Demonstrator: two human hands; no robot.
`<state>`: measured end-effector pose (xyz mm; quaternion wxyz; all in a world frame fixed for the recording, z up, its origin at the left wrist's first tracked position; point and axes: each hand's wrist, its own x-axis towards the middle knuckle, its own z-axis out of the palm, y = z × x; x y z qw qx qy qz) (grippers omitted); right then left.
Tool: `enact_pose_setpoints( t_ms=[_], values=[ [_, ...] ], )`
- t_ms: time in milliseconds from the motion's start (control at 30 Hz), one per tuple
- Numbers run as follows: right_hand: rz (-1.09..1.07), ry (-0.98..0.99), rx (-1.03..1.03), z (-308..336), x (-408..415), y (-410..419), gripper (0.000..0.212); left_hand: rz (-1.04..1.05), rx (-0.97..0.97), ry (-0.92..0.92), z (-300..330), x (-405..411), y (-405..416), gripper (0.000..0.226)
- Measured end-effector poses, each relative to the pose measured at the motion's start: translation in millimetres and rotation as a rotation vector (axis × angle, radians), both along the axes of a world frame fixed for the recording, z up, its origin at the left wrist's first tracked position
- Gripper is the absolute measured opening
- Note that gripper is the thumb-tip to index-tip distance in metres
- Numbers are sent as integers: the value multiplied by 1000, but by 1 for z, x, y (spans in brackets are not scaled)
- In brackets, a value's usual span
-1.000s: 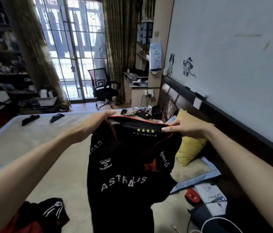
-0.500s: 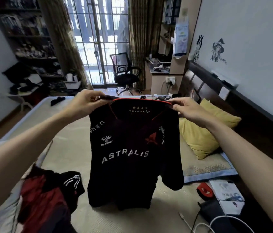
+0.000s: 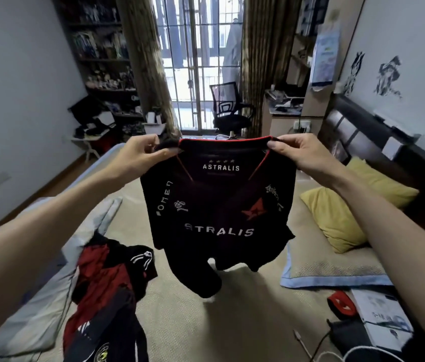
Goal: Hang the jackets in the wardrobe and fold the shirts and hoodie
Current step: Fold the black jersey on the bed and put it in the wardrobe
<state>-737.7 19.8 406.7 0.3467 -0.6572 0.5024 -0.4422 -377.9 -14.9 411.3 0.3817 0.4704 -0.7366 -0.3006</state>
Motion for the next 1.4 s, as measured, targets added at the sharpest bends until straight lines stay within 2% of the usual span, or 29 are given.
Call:
enact_pose_setpoints(
  t_ms=[100, 233, 367, 433, 533, 633, 667, 733, 767, 833, 867, 933, 1067, 1133, 1200, 1233, 1300, 1400],
  values=[
    [-47, -15, -87, 15, 2, 28, 15, -64, -75, -28, 13, 3, 21, 20],
    [-98, 52, -158, 24, 5, 81, 15, -85, -171, -267, 18, 9, 54, 33],
    [-85, 106, -142, 12, 8, 149, 17, -247, -191, -333, 12, 14, 105, 15],
    [-60, 57, -114, 9, 8, 185, 13, -312, -55, -269, 17, 15, 134, 19],
    [-26, -31, 26, 5, 4, 232, 19, -417, 194, -156, 19, 12, 170, 45],
    [26, -114, 200, -6, -7, 262, 20, -431, 424, -84, 6, 10, 190, 16],
    [57, -117, 246, -12, -11, 264, 18, -437, 519, -77, 1, 12, 195, 24],
    [120, -136, 358, -27, -17, 260, 21, -531, 770, -48, -11, 18, 197, 64],
    [149, -146, 416, -37, -18, 252, 22, -590, 886, -28, -22, 21, 190, 70],
    [191, -110, 514, -70, -20, 224, 29, -650, 950, -54, -57, 21, 164, 50],
    [176, -69, 569, -92, -21, 206, 31, -632, 925, -104, -82, 19, 146, 36],
    [118, 13, 645, -151, -26, 164, 34, -577, 854, -207, -142, 10, 107, 26],
    [44, 141, 740, -293, -27, 72, 35, -468, 796, -326, -278, -6, 26, 42],
    [1, 126, 791, -356, -23, 31, 28, -407, 812, -364, -345, -6, -16, 51],
    [-43, 134, 818, -407, -14, -9, 14, -349, 806, -393, -401, -9, -55, 50],
    [-53, 130, 831, -429, -11, -30, 16, -306, 781, -423, -424, -13, -75, 46],
    [-101, 122, 798, -474, -6, -71, 31, -216, 714, -487, -463, -20, -108, 39],
    [-176, 201, 721, -533, 0, -126, 38, -103, 682, -517, -517, -23, -152, 33]
  ],
)
